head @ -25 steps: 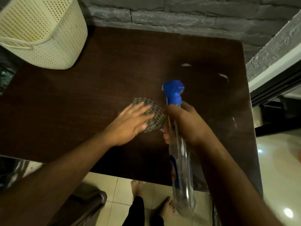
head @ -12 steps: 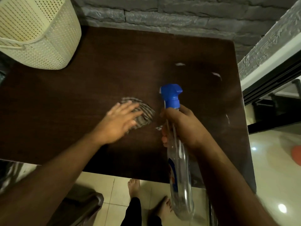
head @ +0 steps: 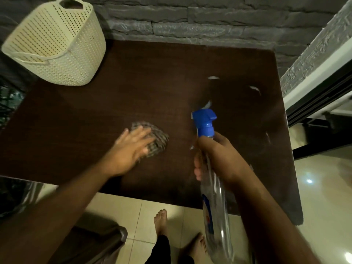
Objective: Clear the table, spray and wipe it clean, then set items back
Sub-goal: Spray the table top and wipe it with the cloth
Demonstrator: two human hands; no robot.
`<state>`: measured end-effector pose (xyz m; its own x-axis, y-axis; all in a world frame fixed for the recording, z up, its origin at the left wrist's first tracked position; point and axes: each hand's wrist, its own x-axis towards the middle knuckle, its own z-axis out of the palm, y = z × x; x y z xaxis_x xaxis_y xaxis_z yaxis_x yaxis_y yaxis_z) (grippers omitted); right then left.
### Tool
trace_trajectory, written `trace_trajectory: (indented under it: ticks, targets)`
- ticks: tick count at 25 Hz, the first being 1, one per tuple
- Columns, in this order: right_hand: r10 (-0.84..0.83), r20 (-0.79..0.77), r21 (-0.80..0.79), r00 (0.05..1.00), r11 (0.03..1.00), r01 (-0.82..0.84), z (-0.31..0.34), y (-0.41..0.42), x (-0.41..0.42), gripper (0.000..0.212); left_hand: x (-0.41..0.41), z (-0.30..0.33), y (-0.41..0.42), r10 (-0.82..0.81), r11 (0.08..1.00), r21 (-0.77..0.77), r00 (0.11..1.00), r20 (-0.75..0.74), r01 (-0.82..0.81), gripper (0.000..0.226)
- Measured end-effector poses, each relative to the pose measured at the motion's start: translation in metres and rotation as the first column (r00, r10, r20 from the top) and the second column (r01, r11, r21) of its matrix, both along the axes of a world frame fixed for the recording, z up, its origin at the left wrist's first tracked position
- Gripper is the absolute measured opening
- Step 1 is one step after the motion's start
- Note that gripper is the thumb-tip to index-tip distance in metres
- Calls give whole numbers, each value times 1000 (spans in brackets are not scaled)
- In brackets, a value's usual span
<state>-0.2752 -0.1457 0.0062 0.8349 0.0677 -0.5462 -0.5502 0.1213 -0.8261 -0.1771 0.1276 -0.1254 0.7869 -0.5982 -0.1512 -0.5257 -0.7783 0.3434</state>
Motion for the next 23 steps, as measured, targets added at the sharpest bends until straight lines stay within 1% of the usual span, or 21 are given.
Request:
trace_trajectory:
  ticks: [2,3,4,5,6,8,9,10,11,12,14,15,16,17,19,20,21,23]
  targets:
    - [-4,2,3,1000,1000,4,-1,6,-9,23,66,-1,-9,205,976,70,978,45,-207,48]
    - [-11,4,16,1000,1000,10,-2,9,-12,23,86,2,-28,269,958,88,962,51,-273,48]
    - [-21,4,36,1000,999,21,-4,13,-16,22,90,3,-50,276,955,93,959,57,-281,49]
    - [-33,5,47,999,998,33,-6,16,-17,20,81,3,-69,237,967,75,969,70,-242,48]
    - [-44,2,47,999,998,44,-10,19,-17,17,56,1,-77,159,987,26,985,61,-161,48]
    - [-67,-22,45,997,997,68,-15,28,-21,15,-20,-3,-52,-80,996,-35,997,23,80,47]
    - [-67,-35,47,997,997,68,-15,33,-25,17,-55,-2,-27,-158,986,-53,987,-12,157,47]
    - [-67,-45,49,997,996,69,-14,37,-29,19,-70,0,1,-163,985,-53,986,-25,162,46]
    - [-71,-52,43,996,996,73,-11,41,-33,21,-61,3,24,-128,991,-47,991,-35,126,46]
    - [-76,-48,32,996,996,78,-8,45,-36,20,-35,5,35,-61,998,-22,998,-18,60,48]
    - [-99,-27,26,995,995,99,-5,50,-39,18,32,6,23,113,992,63,994,11,-113,48]
    - [-108,-17,28,994,994,108,-2,53,-41,18,51,7,2,165,982,93,986,8,-165,48]
    - [-117,-3,26,993,993,117,1,56,-44,17,54,7,-25,167,980,109,986,9,-167,49]
    - [-128,13,20,992,992,128,3,57,-47,16,42,4,-49,125,988,94,992,17,-126,49]
    - [-124,33,-9,992,992,124,6,57,-58,13,-22,0,-69,-7,999,37,1000,3,7,48]
    - [-117,36,-24,992,993,118,7,55,-63,13,-59,0,-59,-98,995,6,995,12,98,48]
    - [-117,37,-38,993,992,118,7,51,-68,14,-89,0,-39,-145,989,-15,989,5,145,47]
    - [-124,16,-56,992,991,124,3,42,-76,17,-119,4,10,-122,993,-9,992,-32,122,48]
